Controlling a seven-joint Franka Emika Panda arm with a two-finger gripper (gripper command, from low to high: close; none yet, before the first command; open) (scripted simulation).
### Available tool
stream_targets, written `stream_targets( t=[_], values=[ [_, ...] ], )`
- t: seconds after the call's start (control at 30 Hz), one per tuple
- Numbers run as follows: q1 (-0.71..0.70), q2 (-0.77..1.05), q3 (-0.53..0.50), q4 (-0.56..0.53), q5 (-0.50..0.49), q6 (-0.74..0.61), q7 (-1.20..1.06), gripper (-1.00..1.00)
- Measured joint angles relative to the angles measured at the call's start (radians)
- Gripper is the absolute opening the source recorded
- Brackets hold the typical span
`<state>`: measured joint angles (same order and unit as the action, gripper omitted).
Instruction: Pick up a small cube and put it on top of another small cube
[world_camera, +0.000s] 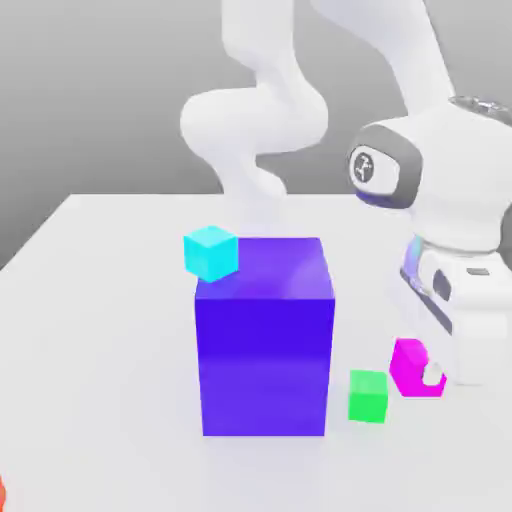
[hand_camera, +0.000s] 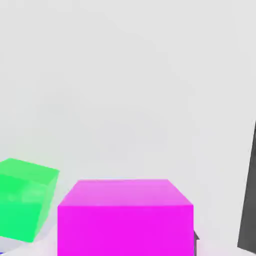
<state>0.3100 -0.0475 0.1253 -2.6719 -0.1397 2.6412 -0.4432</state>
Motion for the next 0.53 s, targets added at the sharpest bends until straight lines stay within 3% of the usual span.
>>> stream_targets(
  t=[0.13,0.2,0.47,0.5,0.53],
  values=[
    [0.055,-0.090,-0.039,-0.139,0.137,0.034,-0.254,-1.00],
    [0.063,-0.072,-0.040,-0.156,0.164,0.067,-0.297,-1.00],
    [0.067,0.119,-0.056,-0.155,0.128,0.255,-0.280,-1.00],
    [0.070,0.134,-0.061,-0.155,0.119,0.270,-0.273,1.00],
    [0.069,0.134,-0.061,-0.155,0.119,0.270,-0.273,1.00]
  ],
)
